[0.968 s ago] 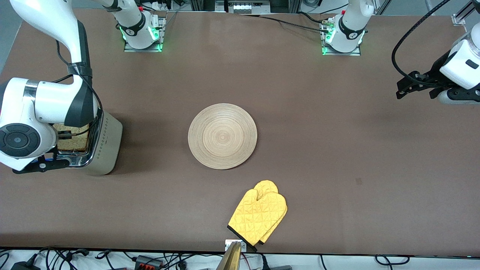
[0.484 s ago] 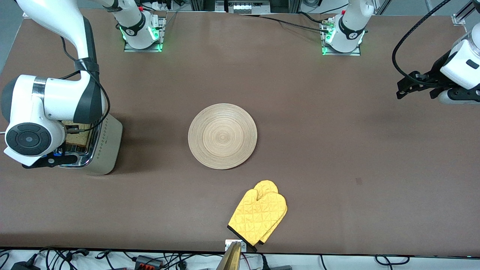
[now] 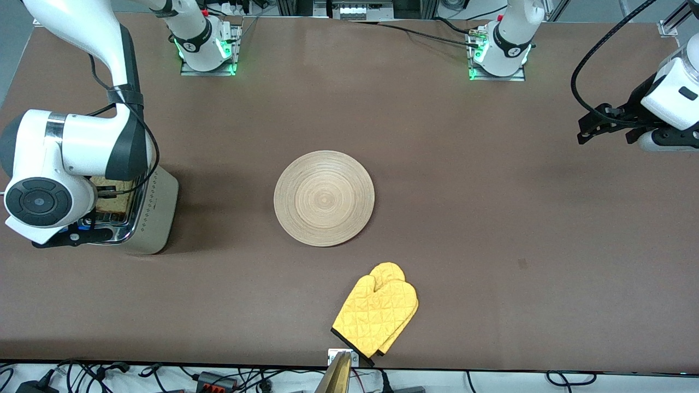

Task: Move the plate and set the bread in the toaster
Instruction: 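Lower the bread into the toaster slot with the right gripper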

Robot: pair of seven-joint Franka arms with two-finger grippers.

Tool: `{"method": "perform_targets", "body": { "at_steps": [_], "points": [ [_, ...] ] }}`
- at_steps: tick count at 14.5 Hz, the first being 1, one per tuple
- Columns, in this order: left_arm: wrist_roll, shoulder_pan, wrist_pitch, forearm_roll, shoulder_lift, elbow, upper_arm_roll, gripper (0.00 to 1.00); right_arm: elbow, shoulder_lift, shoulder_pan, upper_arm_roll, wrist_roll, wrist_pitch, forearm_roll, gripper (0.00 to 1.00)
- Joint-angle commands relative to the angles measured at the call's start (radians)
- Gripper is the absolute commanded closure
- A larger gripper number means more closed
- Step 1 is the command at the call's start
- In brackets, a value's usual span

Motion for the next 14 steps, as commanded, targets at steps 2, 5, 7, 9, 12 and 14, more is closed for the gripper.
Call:
{"method": "perform_targets", "body": {
  "at_steps": [2, 5, 7, 9, 12, 14],
  "points": [
    [0.017, -0.006, -0.016, 0.017, -0.002, 0.016, 0.007, 0.00, -0.006, -0.010, -0.008, 0.007, 0.012, 0.021, 0.024, 0.71],
    [0.017, -0.007, -0.016, 0.017, -0.002, 0.016, 0.006, 0.00, -0.006, -0.010, -0.005, 0.007, 0.011, 0.021, 0.047, 0.41],
    [0.017, -0.006, -0.016, 0.017, -0.002, 0.016, 0.006, 0.00, -0.002, -0.012, -0.002, 0.007, 0.006, 0.020, 0.052, 0.20],
    [0.017, -0.006, -0.016, 0.017, -0.002, 0.016, 0.006, 0.00, -0.002, -0.020, 0.001, 0.007, 0.003, 0.009, 0.087, 0.05],
    [0.017, -0.006, -0.016, 0.017, -0.002, 0.016, 0.006, 0.00, -0.001, -0.023, 0.006, 0.007, 0.000, -0.008, 0.127, 0.00],
    [0.017, -0.007, -0.016, 0.018, -0.002, 0.016, 0.006, 0.00, 0.001, -0.024, 0.006, 0.007, 0.000, -0.017, 0.127, 0.00]
  ]
}}
